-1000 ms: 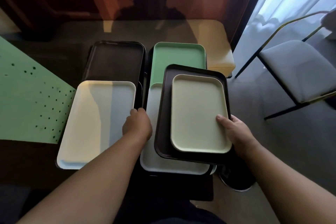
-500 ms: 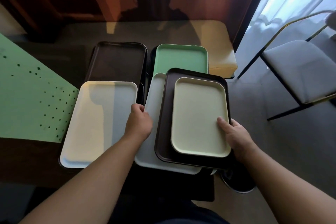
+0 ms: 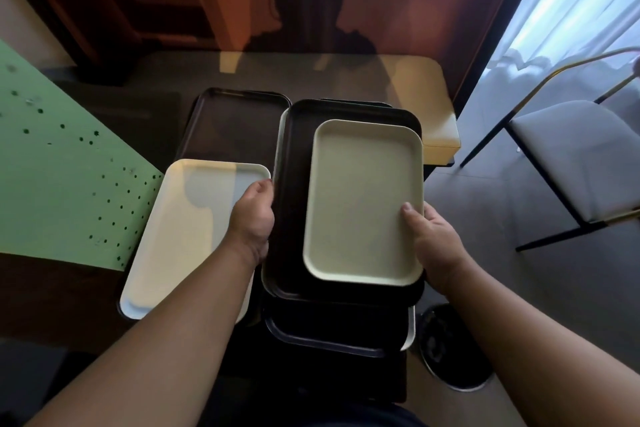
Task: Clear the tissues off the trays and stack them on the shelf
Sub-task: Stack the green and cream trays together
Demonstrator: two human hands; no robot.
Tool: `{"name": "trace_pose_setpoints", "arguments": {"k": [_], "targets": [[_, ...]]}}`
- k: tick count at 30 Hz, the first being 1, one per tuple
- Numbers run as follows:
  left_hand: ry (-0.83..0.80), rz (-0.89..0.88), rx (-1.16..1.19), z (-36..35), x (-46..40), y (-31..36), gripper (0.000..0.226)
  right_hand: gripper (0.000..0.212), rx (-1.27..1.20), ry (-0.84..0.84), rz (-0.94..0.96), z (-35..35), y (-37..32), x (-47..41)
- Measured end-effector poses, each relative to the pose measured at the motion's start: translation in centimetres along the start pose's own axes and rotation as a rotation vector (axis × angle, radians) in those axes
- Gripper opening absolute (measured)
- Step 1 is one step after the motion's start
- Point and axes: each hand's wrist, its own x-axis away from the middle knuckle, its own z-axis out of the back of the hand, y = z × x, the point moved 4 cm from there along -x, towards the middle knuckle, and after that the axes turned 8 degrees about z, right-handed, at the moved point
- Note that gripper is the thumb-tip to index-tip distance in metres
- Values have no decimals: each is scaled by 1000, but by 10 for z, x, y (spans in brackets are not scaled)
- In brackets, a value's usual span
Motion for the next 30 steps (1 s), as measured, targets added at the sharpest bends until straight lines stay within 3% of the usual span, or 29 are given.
{"name": "trace_pose_setpoints", "arguments": {"k": [3,5,8,12,15,16,18,20,23,27,30], "targets": [[-142,134,96,0,-5,-4,74,31,70,-15,59,-8,-10,-7],[-231,140,0,-5,-6,1,87,32,96,-14,80,-13,-14,-13],[-225,124,-150,-9,-8,9,109,28,141,-11,116,-22,-21,-19],[-18,34,-217,-2,-21,13,69,26,166,-32,88,-37,-25,-30],[77,-1,-209,7,-29,17,57,60,89,-29,-20,-37,-26,-44],[74,-5,-200,10,-32,18,54,62,73,-6,-44,-35,-25,-50],[56,-19,-189,14,-37,22,49,49,295,100,-27,-22,-23,-70],[38,-21,-174,15,-42,26,47,53,617,212,-82,-8,-18,-89],[13,14,-116,11,-44,28,46,55,855,178,-212,-2,-1,-106],[3,71,-81,7,-48,26,51,39,1018,203,-249,-6,4,-113],[4,93,-55,4,-51,26,56,29,938,208,-269,-6,5,-117]]}}
